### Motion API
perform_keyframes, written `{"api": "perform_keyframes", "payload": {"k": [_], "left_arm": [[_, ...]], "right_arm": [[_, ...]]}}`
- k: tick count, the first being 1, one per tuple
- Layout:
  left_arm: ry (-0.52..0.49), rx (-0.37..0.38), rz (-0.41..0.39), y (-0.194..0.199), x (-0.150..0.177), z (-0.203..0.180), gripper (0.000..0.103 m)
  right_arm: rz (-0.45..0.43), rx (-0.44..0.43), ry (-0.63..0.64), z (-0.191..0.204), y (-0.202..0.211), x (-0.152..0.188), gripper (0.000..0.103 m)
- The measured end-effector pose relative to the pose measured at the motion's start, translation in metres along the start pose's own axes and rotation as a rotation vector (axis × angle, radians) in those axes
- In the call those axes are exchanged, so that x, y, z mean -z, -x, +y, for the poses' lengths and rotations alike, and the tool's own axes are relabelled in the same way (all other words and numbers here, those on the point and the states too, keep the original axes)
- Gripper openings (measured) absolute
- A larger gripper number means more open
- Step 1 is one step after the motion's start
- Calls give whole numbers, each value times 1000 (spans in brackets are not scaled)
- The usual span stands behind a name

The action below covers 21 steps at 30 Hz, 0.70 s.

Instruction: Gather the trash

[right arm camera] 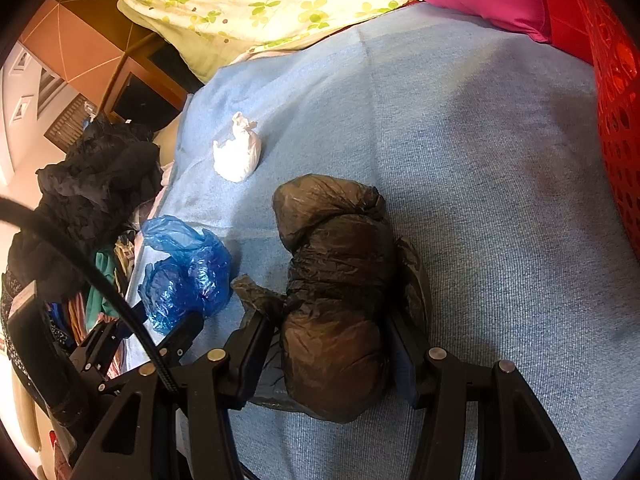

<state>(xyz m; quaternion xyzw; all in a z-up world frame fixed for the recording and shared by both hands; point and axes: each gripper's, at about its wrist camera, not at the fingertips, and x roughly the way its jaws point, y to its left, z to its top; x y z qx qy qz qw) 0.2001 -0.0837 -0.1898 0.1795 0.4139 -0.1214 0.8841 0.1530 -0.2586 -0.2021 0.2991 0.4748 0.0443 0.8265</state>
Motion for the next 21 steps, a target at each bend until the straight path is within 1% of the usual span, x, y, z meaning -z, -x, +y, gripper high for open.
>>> {"api": "perform_keyframes", "payload": {"k": [5,10,12,14,16,18,21], "left_arm": [[2,5,3,0,0,1,71],[31,21,5,-1,-5,5,71],[38,41,8,0,-7,6,71],[72,71,18,1,-7,9,71],[95,92,37,1,-3,11,71],[98,99,41,4,2,9,71],[83,109,25,16,11,10,71]], "right_arm": [[0,7,6,0,0,0,56],[0,-2,0,-4,1,0,54],[-2,-8,0,-7,1,0,52],[-9,-13,8,-9,1,0,48],[-22,-19,14,-10,1,0,48],[-59,-13,49,-7,1,3,48],[-126,44,163,6,-2,12,48]]}}
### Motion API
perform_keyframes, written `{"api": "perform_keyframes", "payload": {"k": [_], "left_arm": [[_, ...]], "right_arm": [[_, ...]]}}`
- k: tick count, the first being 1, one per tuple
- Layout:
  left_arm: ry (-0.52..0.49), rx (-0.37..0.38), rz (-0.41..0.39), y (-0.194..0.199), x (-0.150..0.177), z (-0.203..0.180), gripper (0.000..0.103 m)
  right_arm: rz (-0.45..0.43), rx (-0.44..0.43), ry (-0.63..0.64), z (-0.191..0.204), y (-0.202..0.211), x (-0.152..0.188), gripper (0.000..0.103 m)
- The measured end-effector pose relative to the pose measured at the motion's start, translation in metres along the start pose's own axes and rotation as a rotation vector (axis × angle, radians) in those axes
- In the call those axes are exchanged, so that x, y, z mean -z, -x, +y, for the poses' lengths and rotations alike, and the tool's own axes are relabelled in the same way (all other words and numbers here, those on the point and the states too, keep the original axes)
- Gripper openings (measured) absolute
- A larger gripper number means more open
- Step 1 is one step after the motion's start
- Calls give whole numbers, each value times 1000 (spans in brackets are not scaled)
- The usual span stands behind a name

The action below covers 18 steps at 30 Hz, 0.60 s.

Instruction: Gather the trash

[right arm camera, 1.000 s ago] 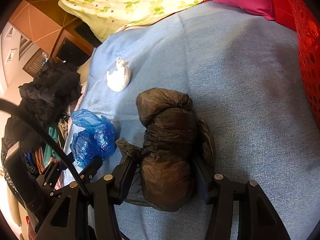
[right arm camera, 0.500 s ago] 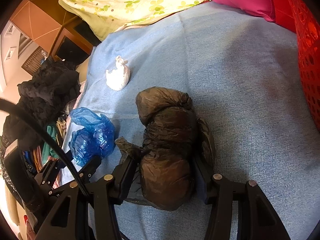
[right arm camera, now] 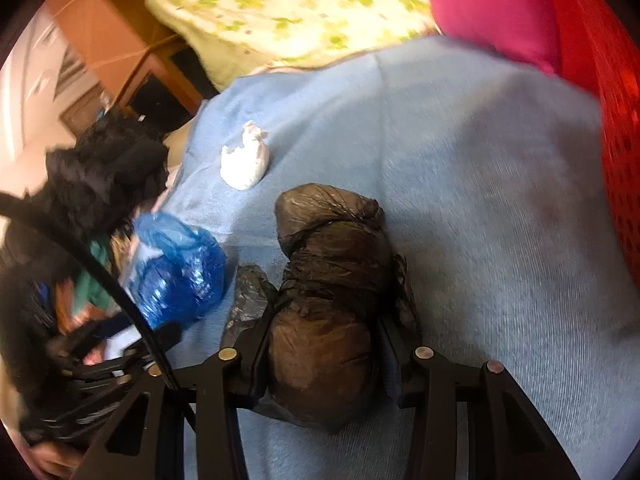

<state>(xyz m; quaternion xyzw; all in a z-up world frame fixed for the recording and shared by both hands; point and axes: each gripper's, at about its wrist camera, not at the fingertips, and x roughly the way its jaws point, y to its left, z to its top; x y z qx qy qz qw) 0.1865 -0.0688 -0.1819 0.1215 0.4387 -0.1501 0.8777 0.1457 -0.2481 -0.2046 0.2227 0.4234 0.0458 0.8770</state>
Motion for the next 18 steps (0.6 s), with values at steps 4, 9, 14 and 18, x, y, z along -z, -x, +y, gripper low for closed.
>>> {"api": "perform_keyframes", "payload": {"k": [4,9,14,18], "left_arm": [[9,40,-55,22,2,11,71],[28,54,-63,26,4,22,71],[25,64,-52,27,11,26,71],[23,82,-69,33,13,27,71]], "right_arm": [[-26,131,172,25,-10,4,48],[27,246,275,41,-13,6,48],[92,311,259,48,-19,0,48],[114,327,256,50,-19,0,48]]}}
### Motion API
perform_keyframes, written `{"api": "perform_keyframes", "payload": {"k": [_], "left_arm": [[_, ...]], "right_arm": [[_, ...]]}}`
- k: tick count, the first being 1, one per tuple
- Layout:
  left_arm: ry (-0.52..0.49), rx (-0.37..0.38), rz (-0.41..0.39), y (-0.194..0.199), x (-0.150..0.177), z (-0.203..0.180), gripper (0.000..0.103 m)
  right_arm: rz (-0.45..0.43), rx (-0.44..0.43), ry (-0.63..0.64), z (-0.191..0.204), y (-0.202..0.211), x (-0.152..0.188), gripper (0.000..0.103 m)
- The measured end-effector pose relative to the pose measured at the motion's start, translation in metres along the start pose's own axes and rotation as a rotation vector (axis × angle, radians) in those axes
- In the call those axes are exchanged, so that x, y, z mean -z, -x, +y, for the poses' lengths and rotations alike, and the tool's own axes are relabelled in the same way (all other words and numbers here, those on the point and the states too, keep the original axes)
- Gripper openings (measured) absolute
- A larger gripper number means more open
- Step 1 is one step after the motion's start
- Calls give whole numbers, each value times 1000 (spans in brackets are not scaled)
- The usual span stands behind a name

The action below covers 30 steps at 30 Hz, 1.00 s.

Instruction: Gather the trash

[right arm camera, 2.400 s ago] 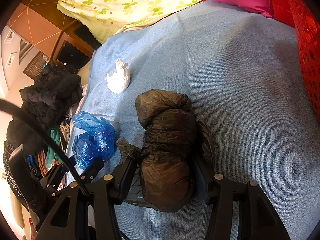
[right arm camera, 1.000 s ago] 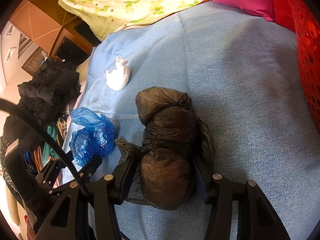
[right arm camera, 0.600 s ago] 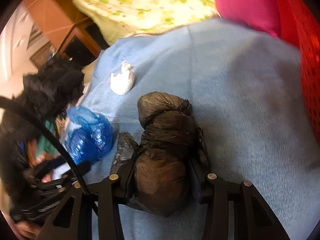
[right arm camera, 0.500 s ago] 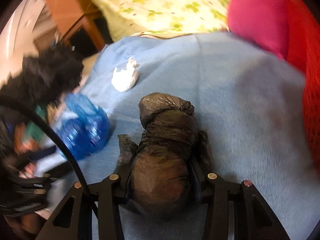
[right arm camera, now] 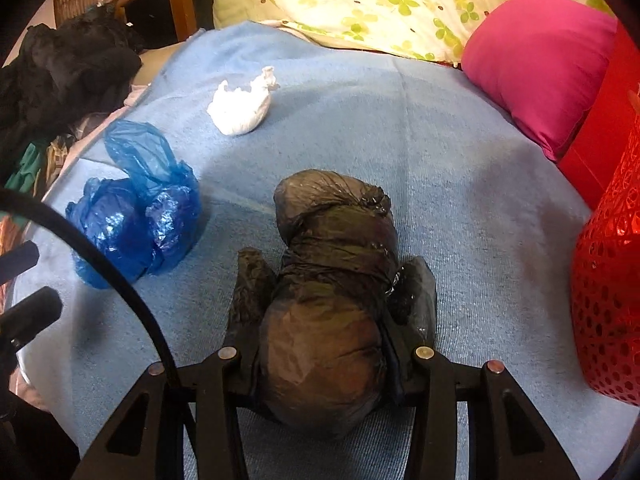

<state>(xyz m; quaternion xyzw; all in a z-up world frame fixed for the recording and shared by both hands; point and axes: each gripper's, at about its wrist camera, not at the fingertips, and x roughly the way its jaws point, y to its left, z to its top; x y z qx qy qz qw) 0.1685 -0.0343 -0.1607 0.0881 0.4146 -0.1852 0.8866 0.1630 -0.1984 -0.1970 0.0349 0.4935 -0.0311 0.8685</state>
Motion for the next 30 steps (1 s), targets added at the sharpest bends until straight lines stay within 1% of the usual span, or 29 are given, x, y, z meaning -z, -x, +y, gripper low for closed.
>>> {"api": "perform_keyframes", "payload": {"k": [10,16,19,22,30], "left_arm": [[-15,44,-13,7,3,2,71],[-4,73,-22,11,5,7,71],[-2,87,-14,11,5,9,71],[-10,91,-24,14,6,8,71],[-8,92,-14,12,7,9,71]], "right_arm": [[64,37,6,7,2,-3,48],[104,51,10,11,-2,-13,48],[118,56,7,12,-5,-18,48],[131,67,6,14,-6,-22,48],[147,73,-12,16,-10,-31,48]]}}
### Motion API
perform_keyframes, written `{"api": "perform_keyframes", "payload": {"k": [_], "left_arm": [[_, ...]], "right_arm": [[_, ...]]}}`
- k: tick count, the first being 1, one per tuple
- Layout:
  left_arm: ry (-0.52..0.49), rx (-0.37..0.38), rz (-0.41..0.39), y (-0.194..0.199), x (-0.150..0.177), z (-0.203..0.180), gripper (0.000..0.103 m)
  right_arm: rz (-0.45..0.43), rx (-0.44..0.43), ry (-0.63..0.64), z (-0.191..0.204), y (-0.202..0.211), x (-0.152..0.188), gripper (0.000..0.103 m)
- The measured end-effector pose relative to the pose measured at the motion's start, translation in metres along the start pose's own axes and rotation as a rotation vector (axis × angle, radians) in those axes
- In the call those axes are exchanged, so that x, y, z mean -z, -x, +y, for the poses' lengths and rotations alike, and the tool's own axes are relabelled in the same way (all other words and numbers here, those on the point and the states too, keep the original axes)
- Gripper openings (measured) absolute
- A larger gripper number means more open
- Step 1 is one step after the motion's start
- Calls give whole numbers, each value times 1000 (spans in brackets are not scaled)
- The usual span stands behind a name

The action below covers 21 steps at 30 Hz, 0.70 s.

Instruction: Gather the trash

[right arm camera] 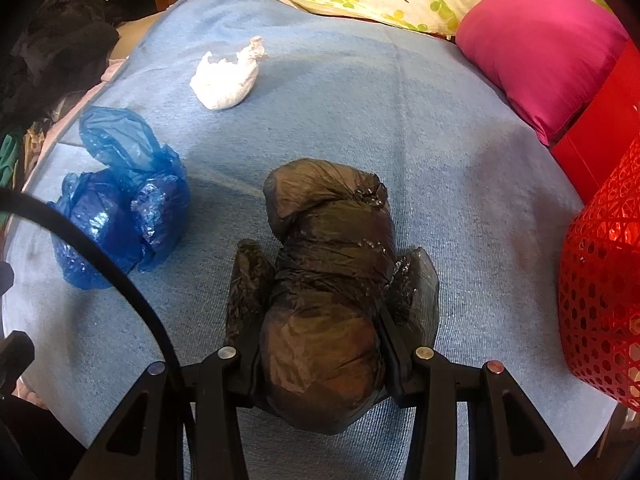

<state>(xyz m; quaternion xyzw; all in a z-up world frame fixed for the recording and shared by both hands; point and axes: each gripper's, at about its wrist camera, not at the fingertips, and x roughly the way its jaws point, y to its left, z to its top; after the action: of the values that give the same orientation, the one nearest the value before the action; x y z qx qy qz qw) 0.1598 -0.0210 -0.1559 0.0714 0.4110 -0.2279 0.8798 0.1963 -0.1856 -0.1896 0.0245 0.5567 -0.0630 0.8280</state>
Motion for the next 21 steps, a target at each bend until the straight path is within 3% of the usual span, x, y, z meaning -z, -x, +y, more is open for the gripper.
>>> {"api": "perform_keyframes", "payload": {"k": [9,16,21], "left_arm": [[21,-21,2,-7,-7,6,71],[76,-21,32,-24,-17,13,71],[173,7,76,-38,-20,27,71]], "right_arm": [[-31,-26,-9,-7,0,7,48],[-166,-77,-30,-17,3,29,48],[-236,-122,-29,-22,9,44,48]]}}
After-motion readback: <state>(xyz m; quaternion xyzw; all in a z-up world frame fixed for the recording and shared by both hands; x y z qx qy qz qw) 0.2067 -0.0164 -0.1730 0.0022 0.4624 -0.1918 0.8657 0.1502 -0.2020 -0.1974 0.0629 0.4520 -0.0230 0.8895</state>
